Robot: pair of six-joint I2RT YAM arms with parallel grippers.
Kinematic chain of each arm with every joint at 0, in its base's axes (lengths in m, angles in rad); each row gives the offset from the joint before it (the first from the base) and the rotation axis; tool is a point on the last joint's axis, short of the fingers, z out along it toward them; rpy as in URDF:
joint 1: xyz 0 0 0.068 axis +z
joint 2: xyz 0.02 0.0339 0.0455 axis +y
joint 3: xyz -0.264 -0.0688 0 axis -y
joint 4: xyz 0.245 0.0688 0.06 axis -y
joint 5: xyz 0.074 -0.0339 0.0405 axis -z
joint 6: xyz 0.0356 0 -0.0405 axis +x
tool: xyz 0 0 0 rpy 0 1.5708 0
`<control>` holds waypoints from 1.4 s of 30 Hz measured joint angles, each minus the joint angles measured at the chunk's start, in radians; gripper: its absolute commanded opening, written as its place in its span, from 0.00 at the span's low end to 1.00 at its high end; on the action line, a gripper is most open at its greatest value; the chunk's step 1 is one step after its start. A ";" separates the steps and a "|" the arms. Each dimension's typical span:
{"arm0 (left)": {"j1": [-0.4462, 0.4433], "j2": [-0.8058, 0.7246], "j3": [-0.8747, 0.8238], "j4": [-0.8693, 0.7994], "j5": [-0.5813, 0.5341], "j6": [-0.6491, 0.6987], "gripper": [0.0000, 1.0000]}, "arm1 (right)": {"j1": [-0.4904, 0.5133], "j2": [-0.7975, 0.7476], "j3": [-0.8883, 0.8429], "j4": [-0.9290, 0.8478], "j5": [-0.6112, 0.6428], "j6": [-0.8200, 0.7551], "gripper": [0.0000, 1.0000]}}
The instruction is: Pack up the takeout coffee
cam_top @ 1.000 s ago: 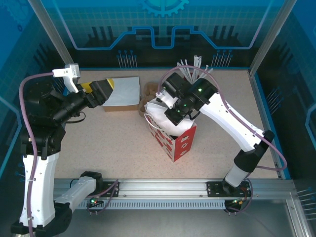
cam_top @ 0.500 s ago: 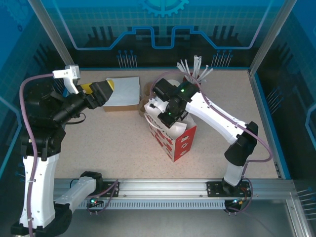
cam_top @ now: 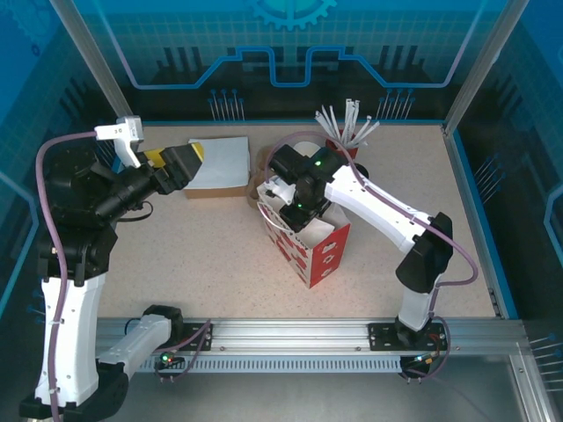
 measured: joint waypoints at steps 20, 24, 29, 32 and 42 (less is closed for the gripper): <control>0.000 -0.091 -0.262 0.011 -0.181 0.002 0.99 | -0.216 -0.424 -0.058 0.054 -0.151 -0.002 0.83; 0.000 -0.123 -0.344 0.011 -0.266 0.005 0.99 | -0.338 -0.570 -0.201 0.132 -0.216 0.016 0.89; 0.000 -0.166 -0.458 0.011 -0.372 0.005 0.99 | -0.468 -0.700 -0.369 0.234 -0.278 0.034 0.96; 0.000 -0.188 -0.522 0.014 -0.435 0.005 0.99 | -0.535 -0.754 -0.458 0.297 -0.302 0.042 1.00; 0.000 -0.250 -0.758 0.137 -0.576 0.023 0.99 | -0.675 -0.871 -0.768 0.514 -0.292 0.060 1.00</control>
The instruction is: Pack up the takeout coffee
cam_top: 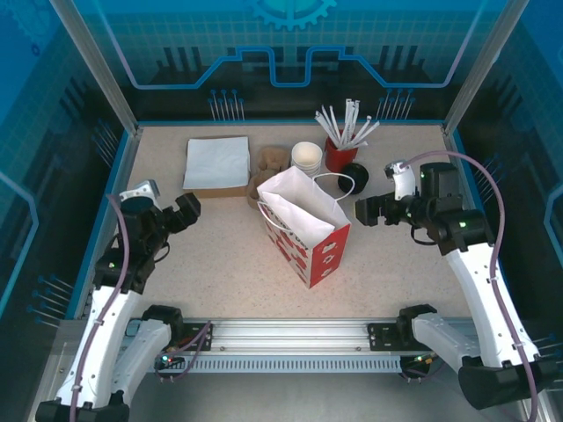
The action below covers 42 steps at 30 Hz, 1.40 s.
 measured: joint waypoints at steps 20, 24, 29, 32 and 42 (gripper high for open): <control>0.000 0.056 -0.341 0.369 -0.147 0.090 0.99 | -0.044 0.161 -0.663 0.943 0.402 -0.013 1.00; 0.000 0.147 -0.349 0.446 -0.152 0.107 0.99 | -0.047 0.237 -0.681 1.118 0.409 -0.036 1.00; 0.000 0.251 -0.349 0.580 -0.165 0.166 0.99 | -0.074 0.343 -0.689 1.324 0.393 -0.058 1.00; 0.001 0.315 -0.356 0.680 -0.172 0.217 0.99 | -0.092 0.432 -0.690 1.418 0.373 -0.060 1.00; 0.059 0.514 -0.372 0.981 -0.064 0.356 0.99 | -0.093 0.557 -0.690 1.539 0.363 -0.060 1.00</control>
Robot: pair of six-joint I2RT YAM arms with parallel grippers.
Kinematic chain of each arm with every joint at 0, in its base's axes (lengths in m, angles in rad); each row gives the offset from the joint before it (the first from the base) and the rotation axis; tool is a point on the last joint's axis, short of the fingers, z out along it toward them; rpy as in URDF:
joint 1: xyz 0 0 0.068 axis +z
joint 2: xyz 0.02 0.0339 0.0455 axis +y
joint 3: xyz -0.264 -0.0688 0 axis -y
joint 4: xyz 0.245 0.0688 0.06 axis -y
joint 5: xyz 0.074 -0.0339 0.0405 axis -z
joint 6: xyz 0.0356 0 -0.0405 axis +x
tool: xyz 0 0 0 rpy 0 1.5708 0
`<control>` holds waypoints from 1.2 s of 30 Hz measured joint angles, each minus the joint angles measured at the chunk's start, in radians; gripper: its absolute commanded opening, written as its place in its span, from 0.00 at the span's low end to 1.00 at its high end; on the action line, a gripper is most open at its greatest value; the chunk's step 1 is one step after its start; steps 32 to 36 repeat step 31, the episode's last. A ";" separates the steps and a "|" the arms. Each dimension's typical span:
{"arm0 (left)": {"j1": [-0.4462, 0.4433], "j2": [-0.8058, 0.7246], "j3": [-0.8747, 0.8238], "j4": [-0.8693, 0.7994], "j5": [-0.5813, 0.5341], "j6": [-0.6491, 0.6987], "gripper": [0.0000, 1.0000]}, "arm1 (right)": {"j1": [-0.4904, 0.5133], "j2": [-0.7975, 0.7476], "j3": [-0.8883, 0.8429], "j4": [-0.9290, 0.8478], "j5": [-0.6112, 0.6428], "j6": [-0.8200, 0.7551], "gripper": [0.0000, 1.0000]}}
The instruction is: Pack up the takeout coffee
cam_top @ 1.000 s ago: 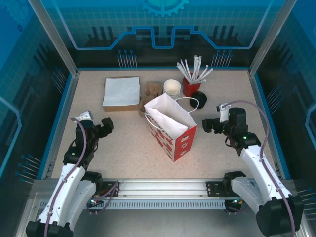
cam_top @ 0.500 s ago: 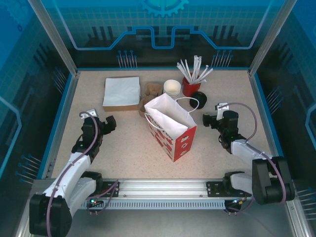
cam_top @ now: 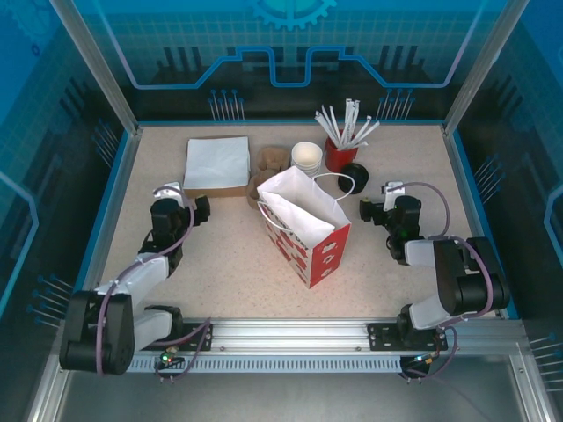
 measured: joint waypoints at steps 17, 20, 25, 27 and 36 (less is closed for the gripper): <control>0.022 0.343 0.008 0.335 0.232 0.071 0.99 | 0.007 0.000 0.000 0.019 0.004 -0.008 1.00; 0.022 0.343 0.021 0.335 0.230 0.070 0.99 | 0.011 0.000 0.000 0.019 0.005 -0.015 1.00; 0.022 0.343 0.021 0.334 0.217 0.070 0.99 | 0.014 0.000 0.000 0.019 0.008 -0.019 1.00; 0.022 0.344 0.021 0.334 0.215 0.070 0.99 | 0.016 0.000 0.002 0.018 0.009 -0.022 1.00; 0.022 0.344 0.021 0.334 0.214 0.070 0.99 | 0.017 0.000 0.006 0.019 0.011 -0.023 1.00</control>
